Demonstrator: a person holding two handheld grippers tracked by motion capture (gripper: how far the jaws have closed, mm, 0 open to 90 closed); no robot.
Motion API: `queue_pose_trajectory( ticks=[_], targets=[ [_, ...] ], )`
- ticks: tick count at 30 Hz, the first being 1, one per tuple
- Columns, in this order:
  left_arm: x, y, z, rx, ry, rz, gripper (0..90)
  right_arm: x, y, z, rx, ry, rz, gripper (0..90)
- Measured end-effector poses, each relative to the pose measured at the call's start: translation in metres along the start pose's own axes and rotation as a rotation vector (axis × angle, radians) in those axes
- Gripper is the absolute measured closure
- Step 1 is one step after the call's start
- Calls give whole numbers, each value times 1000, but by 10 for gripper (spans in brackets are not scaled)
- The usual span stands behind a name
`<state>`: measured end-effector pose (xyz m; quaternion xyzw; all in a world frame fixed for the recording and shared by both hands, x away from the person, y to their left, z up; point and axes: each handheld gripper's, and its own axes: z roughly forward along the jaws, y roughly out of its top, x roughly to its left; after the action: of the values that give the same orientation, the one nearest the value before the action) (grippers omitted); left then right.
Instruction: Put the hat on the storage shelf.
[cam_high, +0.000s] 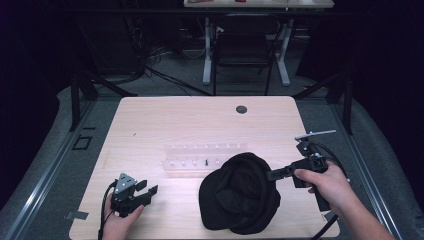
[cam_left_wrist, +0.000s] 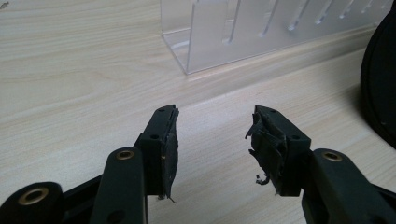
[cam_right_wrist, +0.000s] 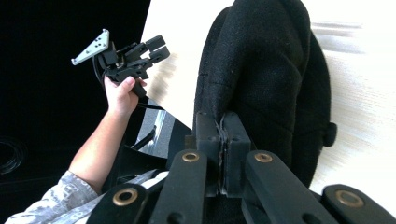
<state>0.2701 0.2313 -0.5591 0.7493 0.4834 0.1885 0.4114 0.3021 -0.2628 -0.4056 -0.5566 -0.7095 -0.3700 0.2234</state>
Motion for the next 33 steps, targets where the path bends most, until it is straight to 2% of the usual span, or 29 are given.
queue_pose_trajectory(
  ticks=[11,33],
  targets=[
    [0,0,0,2,-1,-2,506,25,6,-21,-32,29,-23,887],
    [-1,0,1,7,-6,-2,502,45,19,-51,-96,39,-26,887]
  ],
)
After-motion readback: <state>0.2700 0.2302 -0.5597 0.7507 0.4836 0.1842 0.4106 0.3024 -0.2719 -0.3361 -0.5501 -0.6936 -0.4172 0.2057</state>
